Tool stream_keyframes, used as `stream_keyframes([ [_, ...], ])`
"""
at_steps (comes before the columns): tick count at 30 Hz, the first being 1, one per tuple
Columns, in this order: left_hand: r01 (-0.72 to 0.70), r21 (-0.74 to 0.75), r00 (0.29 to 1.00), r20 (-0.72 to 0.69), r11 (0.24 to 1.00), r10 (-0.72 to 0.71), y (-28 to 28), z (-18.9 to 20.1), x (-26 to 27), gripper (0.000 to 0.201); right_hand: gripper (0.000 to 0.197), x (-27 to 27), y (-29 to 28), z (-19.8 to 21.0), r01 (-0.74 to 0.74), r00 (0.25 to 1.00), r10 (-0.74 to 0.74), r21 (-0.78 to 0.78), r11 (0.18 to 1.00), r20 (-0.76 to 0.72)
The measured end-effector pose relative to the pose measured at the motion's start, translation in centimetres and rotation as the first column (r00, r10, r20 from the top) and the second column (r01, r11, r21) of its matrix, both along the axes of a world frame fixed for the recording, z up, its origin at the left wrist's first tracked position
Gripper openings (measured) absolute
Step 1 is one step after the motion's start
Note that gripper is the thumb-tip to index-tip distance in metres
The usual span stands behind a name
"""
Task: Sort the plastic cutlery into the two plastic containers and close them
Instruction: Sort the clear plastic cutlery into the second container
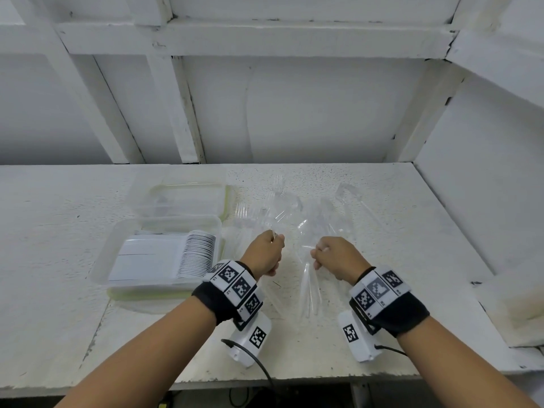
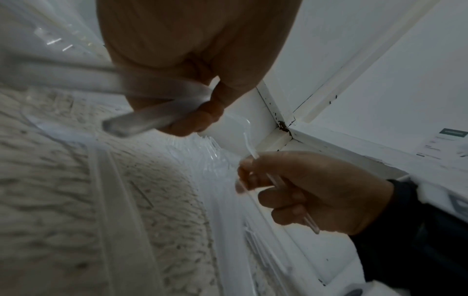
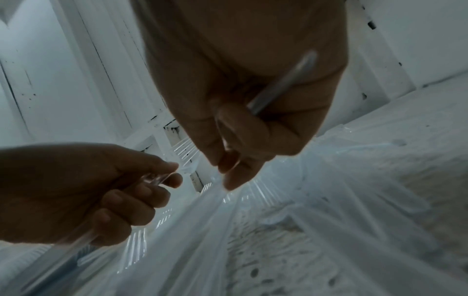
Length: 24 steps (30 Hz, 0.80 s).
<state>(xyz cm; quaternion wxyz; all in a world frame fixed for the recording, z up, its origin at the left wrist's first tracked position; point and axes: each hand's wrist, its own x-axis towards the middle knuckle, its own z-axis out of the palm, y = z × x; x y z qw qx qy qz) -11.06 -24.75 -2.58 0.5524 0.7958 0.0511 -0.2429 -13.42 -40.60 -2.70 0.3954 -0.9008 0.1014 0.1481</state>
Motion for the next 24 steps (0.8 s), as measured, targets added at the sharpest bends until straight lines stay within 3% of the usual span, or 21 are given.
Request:
stream_keyframes([
  [2, 0.001, 0.011, 1.000, 0.001, 1.000, -0.001, -0.2, -0.1, -0.1, 0.020, 0.019, -0.1, 0.2, 0.2, 0.036, 0.997, -0.040, 0.060, 0.998, 0.072],
  [5, -0.008, -0.007, 1.000, 0.003, 1.000, 0.008, -0.5, -0.1, -0.3, 0.019, 0.016, -0.3, 0.3, 0.9, 0.162, 0.969, -0.206, 0.273, 0.948, 0.139],
  [9, -0.011, 0.018, 1.000, 0.013, 1.000, 0.011, -0.6, -0.4, -0.2, 0.023, 0.021, -0.1, 0.1, 1.6, 0.301, 0.927, -0.371, 0.475, 0.827, 0.060],
  [13, 0.135, 0.303, 0.985, 0.058, 0.943, -0.160, -1.1, -1.3, -0.1, 0.045, 0.021, -0.3, -0.1, 1.8, 0.354, 0.917, -0.391, 0.614, 0.705, -0.081],
  [15, 0.237, 0.418, 0.965, 0.007, 0.877, -0.264, -1.8, -1.7, -0.2, 0.051, 0.016, -0.8, -0.1, 2.0, 0.345, 0.930, -0.342, 0.624, 0.701, -0.131],
  [18, 0.326, 0.472, 0.936, -0.042, 0.819, -0.348, -2.6, -2.2, -0.3, 0.050, 0.010, -1.6, 0.0, 2.0, 0.329, 0.943, -0.287, 0.589, 0.738, -0.167],
  [22, 0.287, 0.404, 0.953, -0.032, 0.868, -0.301, -2.4, -2.2, 0.1, 0.039, 0.023, -2.2, -0.6, 1.6, 0.302, 0.951, -0.280, 0.590, 0.749, -0.131],
  [24, 0.247, 0.373, 0.963, 0.005, 0.894, -0.268, -1.8, -1.9, 0.1, 0.035, 0.020, -2.5, -0.8, 1.4, 0.275, 0.958, -0.267, 0.591, 0.758, -0.103],
])
